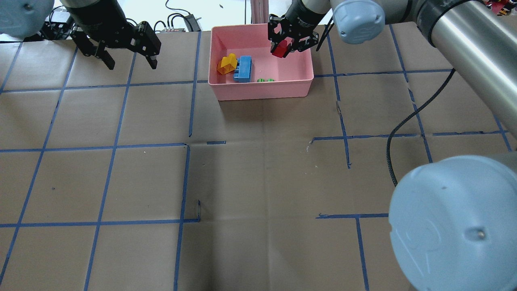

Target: Put all blocks into box

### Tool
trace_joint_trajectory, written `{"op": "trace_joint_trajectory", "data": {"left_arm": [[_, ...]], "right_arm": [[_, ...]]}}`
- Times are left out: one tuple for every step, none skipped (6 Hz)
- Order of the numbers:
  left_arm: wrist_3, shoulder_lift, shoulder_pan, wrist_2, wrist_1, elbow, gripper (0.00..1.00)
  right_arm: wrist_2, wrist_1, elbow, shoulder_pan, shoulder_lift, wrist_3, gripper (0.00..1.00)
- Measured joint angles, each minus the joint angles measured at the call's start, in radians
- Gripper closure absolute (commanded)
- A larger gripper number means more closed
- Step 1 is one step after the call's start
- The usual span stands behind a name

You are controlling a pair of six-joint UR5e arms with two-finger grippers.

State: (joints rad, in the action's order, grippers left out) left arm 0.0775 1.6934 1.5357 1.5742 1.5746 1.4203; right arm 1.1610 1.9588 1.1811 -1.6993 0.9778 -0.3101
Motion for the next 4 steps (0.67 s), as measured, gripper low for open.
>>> {"op": "trace_joint_trajectory", "data": {"left_arm": [[-0.006,-0.067,0.002,-0.002,-0.023,0.072,0.01],[-0.013,-0.101,0.005,-0.002,-0.033,0.112,0.01],[-0.029,-0.114,0.014,-0.002,-0.036,0.129,0.01],[-0.046,-0.116,0.030,0.000,-0.039,0.133,0.01]], "right_arm": [[-0.004,0.011,-0.049,-0.014,-0.053,-0.004,0.57],[-0.003,0.022,-0.069,-0.024,-0.080,-0.005,0.04],[0.003,0.030,-0.077,-0.028,-0.088,-0.005,0.01],[0.008,0.038,-0.081,-0.028,-0.089,-0.003,0.01]]}}
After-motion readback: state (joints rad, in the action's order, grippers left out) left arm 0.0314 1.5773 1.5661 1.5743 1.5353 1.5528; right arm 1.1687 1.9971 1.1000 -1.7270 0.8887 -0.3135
